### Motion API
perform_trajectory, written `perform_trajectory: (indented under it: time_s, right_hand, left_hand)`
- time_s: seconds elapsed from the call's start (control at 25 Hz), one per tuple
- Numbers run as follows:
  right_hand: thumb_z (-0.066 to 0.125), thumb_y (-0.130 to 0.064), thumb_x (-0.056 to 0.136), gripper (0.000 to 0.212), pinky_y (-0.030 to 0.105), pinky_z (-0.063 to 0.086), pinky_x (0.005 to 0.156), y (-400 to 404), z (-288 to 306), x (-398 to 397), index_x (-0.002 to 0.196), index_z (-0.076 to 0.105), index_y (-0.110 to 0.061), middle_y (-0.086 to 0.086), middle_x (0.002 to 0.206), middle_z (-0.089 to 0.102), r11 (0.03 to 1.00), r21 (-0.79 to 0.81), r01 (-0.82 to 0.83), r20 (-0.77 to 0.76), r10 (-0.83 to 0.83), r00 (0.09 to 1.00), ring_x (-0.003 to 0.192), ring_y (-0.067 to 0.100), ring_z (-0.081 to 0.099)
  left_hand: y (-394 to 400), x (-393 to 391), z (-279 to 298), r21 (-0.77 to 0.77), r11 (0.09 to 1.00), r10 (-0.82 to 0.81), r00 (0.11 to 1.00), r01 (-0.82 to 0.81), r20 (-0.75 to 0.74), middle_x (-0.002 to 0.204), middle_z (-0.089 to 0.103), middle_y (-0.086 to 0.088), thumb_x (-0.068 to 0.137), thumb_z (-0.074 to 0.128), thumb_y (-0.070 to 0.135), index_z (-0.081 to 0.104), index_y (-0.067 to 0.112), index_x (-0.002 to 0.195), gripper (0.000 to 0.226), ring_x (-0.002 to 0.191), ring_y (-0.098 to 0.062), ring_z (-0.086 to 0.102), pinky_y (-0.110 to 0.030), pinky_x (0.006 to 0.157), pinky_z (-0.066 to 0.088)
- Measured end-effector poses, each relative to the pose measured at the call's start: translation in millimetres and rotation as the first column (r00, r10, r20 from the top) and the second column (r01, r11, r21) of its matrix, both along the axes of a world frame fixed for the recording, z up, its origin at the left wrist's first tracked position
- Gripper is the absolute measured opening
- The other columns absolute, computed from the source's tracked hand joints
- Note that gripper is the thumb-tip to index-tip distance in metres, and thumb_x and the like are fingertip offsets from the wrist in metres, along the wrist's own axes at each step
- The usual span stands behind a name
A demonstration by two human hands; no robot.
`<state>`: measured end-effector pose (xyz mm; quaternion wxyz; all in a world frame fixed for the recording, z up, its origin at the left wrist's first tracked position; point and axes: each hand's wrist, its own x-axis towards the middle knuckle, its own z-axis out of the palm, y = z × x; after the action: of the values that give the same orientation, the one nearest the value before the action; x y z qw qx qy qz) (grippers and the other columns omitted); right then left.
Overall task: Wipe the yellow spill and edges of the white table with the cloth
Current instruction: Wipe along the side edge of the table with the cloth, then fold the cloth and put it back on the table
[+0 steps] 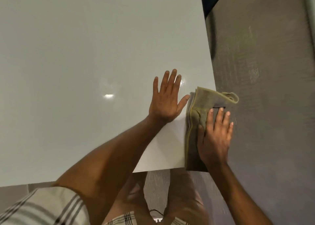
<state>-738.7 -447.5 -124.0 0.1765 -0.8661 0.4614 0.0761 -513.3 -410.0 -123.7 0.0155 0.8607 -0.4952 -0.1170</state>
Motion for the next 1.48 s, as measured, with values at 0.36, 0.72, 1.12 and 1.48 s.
perform_trajectory:
  time_s: [0.36, 0.72, 1.12, 1.48]
  right_hand:
    - [0.008, -0.053, 0.109, 0.068, 0.058, 0.006, 0.132, 110, 0, 122, 0.169, 0.004, -0.021, 0.015, 0.176, 0.015, 0.954, -0.083, -0.287, -0.02, 0.286, 0.958, 0.164, 0.036, 0.009]
    - [0.023, -0.051, 0.112, 0.065, 0.056, 0.007, 0.133, 214, 28, 168, 0.168, 0.02, -0.018, 0.013, 0.176, 0.018, 0.525, 0.025, -0.851, -0.008, 0.851, 0.525, 0.165, 0.033, 0.005]
    - [0.065, -0.03, 0.102, 0.062, 0.044, 0.036, 0.125, 243, 88, 56, 0.158, 0.041, -0.021, 0.006, 0.167, 0.036, 0.955, 0.296, 0.033, 0.226, -0.104, 0.969, 0.155, 0.026, 0.033]
    - [0.078, -0.023, 0.095, 0.065, 0.05, 0.054, 0.111, 252, 102, 78, 0.149, 0.045, -0.009, 0.017, 0.147, 0.049, 0.416, 0.687, 0.596, 0.045, -0.843, 0.536, 0.13, 0.033, 0.058]
  left_hand:
    - [125, 68, 30, -0.147, 0.958, 0.219, 0.961, -0.245, -0.17, 0.176, 0.017, -0.007, 0.106, 0.0, 0.059, 0.026, 0.015, 0.166, 0.079, 0.164, -0.025, 0.012, -0.059, 0.132, 0.004]
    - [277, 93, 58, 0.024, 0.891, 0.437, 0.842, -0.454, -0.316, 0.155, 0.05, -0.007, 0.1, 0.044, 0.066, 0.039, 0.02, 0.154, 0.072, 0.145, -0.031, 0.044, -0.056, 0.121, 0.025]
    - [321, 83, 95, 0.102, 0.805, 0.553, 0.677, -0.585, -0.486, 0.126, 0.065, -0.013, 0.107, 0.04, 0.02, 0.056, 0.008, 0.132, 0.032, 0.114, -0.033, 0.063, -0.048, 0.094, 0.052]
    - [327, 83, 106, 0.288, 0.724, 0.671, 0.543, -0.627, -0.504, 0.125, 0.069, -0.011, 0.105, 0.045, 0.059, 0.055, 0.01, 0.134, 0.059, 0.109, -0.029, 0.066, -0.043, 0.093, 0.053]
